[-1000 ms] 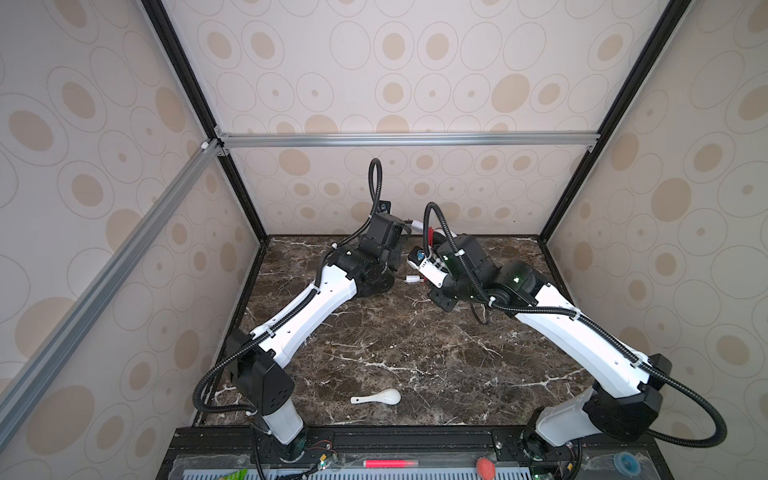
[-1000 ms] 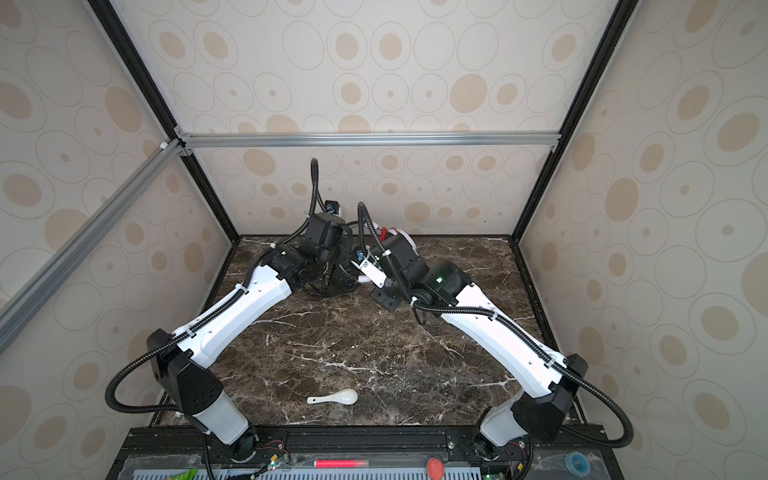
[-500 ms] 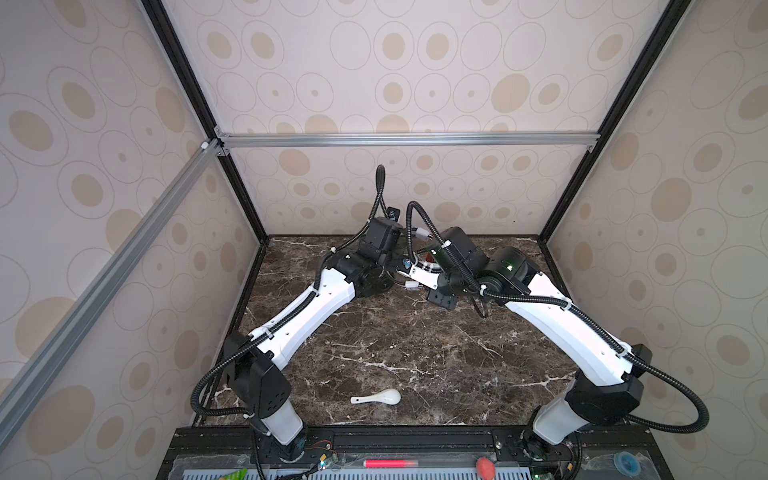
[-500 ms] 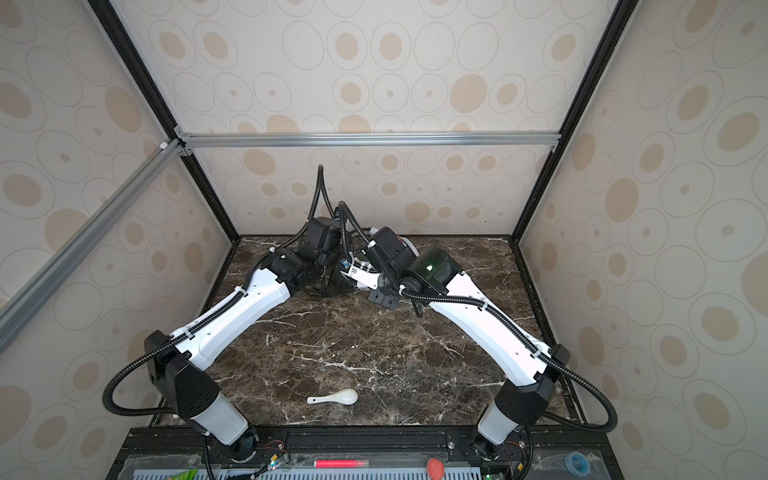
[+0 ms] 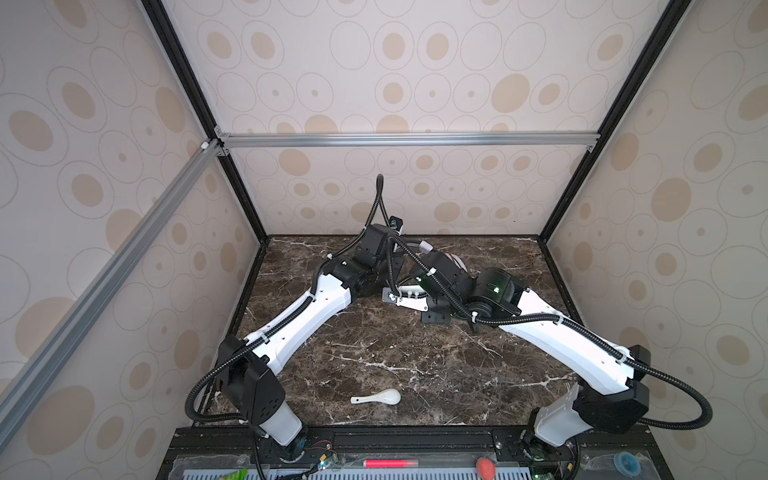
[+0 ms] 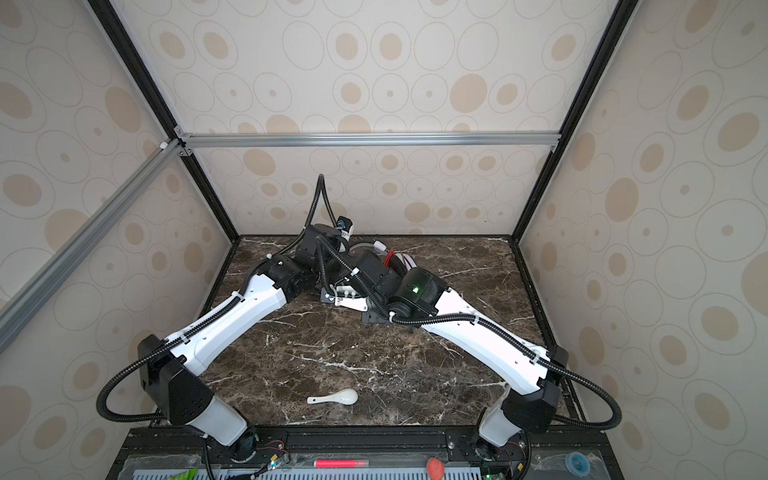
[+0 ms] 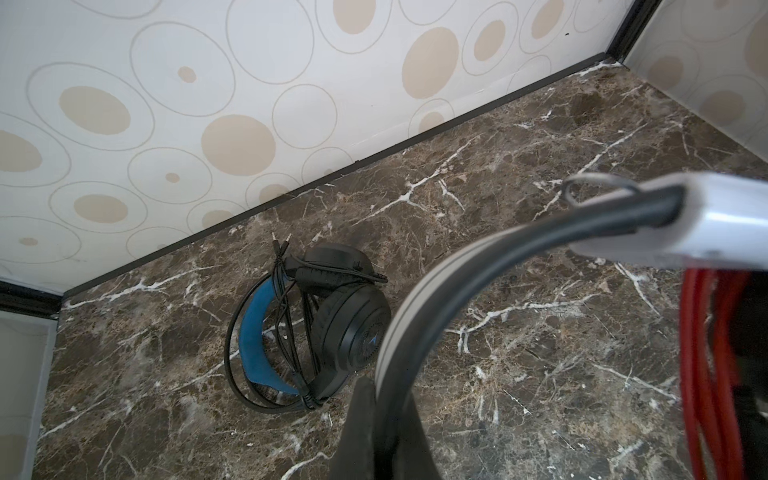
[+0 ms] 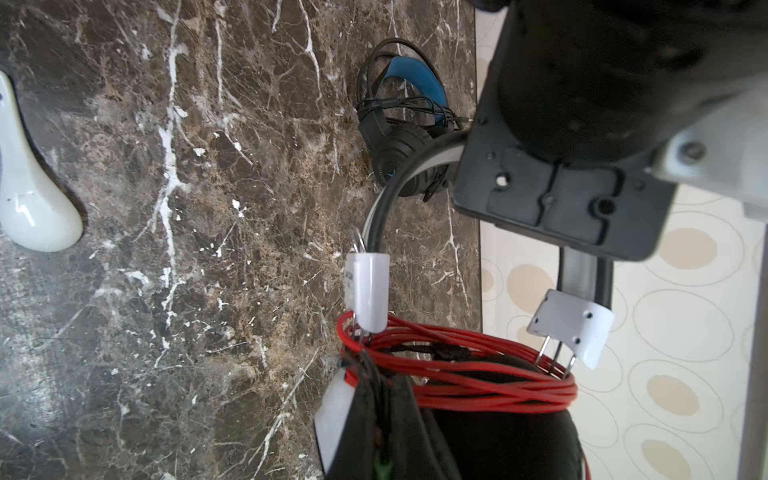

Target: Wrap the headphones

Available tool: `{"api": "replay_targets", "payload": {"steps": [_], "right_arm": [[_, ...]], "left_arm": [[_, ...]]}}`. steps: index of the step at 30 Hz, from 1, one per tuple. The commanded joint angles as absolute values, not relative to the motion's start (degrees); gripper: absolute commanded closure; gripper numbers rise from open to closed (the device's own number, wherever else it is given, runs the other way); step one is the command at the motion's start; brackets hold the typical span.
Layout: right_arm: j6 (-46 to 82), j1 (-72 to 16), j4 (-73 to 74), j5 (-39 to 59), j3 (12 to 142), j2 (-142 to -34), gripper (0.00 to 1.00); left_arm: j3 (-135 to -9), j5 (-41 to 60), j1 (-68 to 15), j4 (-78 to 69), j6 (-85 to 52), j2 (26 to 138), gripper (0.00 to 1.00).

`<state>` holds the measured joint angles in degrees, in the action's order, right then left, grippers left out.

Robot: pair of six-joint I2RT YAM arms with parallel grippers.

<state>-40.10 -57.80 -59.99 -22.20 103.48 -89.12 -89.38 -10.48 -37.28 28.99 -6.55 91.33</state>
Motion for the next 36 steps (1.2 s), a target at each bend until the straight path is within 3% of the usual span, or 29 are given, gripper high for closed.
{"api": "replay_targets", "payload": {"steps": [1, 14, 36], "right_arm": [[-44.1, -57.7, -52.2, -28.1, 104.5, -86.0, 1.00], [-34.8, -52.2, -55.2, -30.4, 105.9, -87.6, 1.00], [-22.3, -47.5, -68.1, -36.0, 121.2, -102.8, 1.00]], "left_arm": [[-88.2, -7.8, -37.7, 28.6, -3.2, 88.6, 1.00], [-85.9, -4.8, -37.7, 26.5, -3.2, 86.5, 1.00], [-87.2, -2.2, -37.7, 26.5, -4.8, 86.9, 1.00]]}}
